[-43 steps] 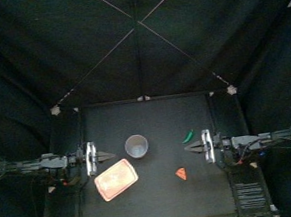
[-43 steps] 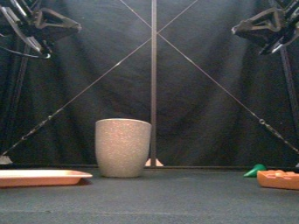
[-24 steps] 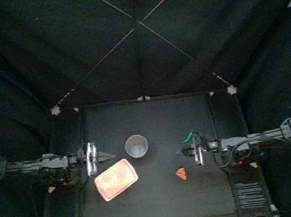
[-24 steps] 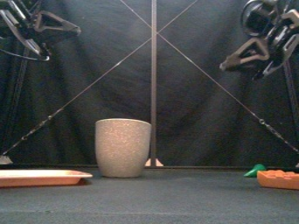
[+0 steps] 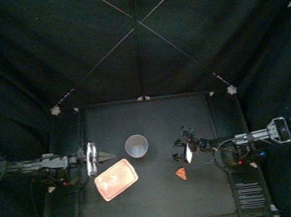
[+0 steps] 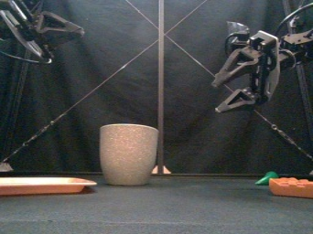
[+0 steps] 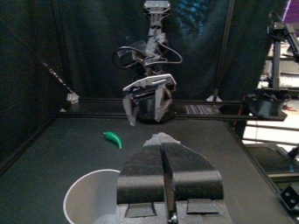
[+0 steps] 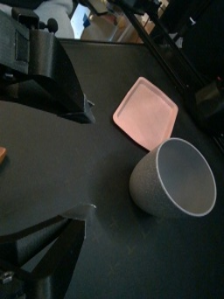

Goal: Pick the pie then place it on the pink plate
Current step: Pick the pie

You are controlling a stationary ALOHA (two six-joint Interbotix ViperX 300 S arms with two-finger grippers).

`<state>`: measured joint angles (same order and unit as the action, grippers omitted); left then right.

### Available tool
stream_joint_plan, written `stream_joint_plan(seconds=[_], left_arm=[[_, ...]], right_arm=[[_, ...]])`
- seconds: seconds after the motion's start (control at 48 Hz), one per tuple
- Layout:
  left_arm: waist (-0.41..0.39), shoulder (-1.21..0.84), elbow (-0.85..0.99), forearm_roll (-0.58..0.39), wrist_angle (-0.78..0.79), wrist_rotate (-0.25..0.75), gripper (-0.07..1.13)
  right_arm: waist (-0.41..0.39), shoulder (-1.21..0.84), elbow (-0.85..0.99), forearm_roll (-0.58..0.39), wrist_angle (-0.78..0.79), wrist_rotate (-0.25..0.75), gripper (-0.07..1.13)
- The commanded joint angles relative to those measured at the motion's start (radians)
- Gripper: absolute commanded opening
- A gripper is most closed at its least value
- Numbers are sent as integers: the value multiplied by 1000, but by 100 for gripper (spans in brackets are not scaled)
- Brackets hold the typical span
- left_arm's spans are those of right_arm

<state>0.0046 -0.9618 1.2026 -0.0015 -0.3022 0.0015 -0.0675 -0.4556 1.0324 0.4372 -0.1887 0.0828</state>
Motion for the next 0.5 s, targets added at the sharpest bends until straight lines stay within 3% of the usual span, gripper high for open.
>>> stream_joint_plan(seconds=[0.021,0.208,0.333,0.5], left_arm=[[8,6,-17,2,-8,0,0],[9,6,-14,0,-9,0,0],[14,6,-14,2,-9,0,0],[26,6,-12,0,-9,0,0]], right_arm=[[3,-5,-41,25,94,23,105],[2,-6,-72,104,535,120,105],[-5,-3,-91,107,876,227,105],[-5,-12,-97,28,953,456,104]])
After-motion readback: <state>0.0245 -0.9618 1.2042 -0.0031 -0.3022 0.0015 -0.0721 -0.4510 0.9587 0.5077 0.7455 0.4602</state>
